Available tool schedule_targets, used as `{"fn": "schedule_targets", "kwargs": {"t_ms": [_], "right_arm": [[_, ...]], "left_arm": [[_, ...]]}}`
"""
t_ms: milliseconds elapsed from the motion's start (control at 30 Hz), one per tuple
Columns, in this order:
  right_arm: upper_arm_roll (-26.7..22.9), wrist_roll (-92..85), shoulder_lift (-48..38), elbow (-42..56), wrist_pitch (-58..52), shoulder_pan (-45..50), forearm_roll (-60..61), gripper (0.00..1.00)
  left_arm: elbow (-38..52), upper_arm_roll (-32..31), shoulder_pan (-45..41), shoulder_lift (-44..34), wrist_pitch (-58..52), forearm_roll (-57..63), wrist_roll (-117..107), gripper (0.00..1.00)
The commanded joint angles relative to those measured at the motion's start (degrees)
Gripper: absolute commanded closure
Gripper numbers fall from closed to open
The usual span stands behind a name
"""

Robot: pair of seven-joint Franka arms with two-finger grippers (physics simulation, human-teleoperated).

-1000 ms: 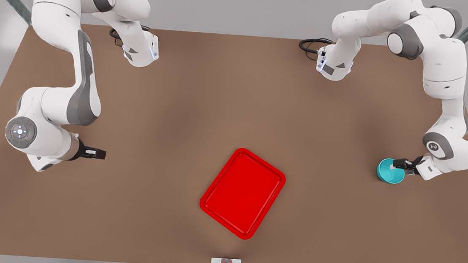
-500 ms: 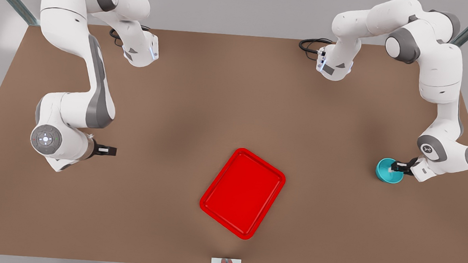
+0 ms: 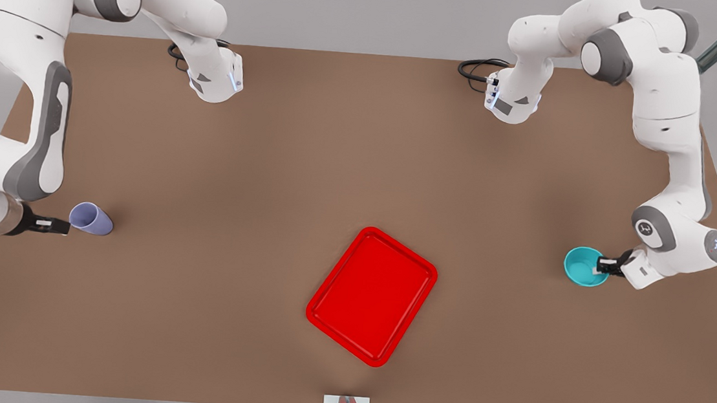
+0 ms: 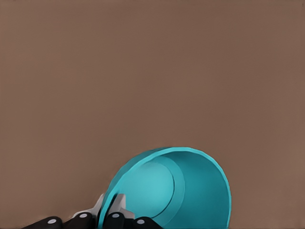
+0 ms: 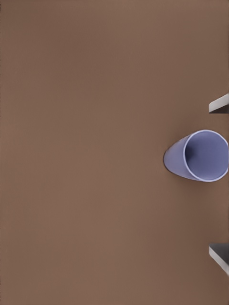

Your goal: Place the bowl on the tray with the left arm and the cup on the tray with the right arm

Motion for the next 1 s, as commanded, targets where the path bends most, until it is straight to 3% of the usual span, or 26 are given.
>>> {"fn": "schedule_targets", "kwargs": {"t_ms": [0, 100, 200, 367, 867, 900, 933, 967], "right_arm": [[0.00, 0.00, 0.26, -0.01, 0.58, 0.01, 0.00, 0.00], [0.18, -0.62, 0.00, -8.00, 5.50, -1.21, 0.00, 0.00], [1.50, -1.32, -9.14, -21.80, 14.03, -3.77, 0.09, 0.00], [1.59, -1.32, -8.62, -22.94, 16.14, -7.19, 0.09, 0.00], [1.59, -1.23, -4.22, -23.74, 18.95, -7.99, 0.00, 0.00], [1.67, -1.23, -3.70, -23.74, 18.95, -8.42, 0.00, 0.00], [1.59, -1.23, -3.69, -23.39, 19.04, -8.60, 0.00, 0.00], [1.59, -1.32, -3.17, -23.38, 19.83, -9.39, -0.09, 0.00]], "left_arm": [[0.01, 0.04, -0.84, -0.45, -1.16, -4.54, -1.46, 0.79], [-0.08, -1.36, -7.51, -3.17, -5.65, -4.72, -17.88, 0.79], [0.01, -8.04, -11.13, -3.53, -5.12, -8.40, -35.04, 0.79], [2.20, -21.66, -13.32, -1.24, 7.44, -8.93, -63.25, 0.79], [3.96, -29.75, -16.75, 5.88, 21.15, -8.58, -78.20, 0.79], [4.05, -29.75, -16.75, 5.97, 21.15, -8.58, -78.11, 0.72], [4.05, -29.75, -16.75, 6.05, 21.15, -8.32, -77.76, 0.00], [4.05, -29.75, -16.75, 6.05, 21.16, -8.32, -77.76, 0.00]]}}
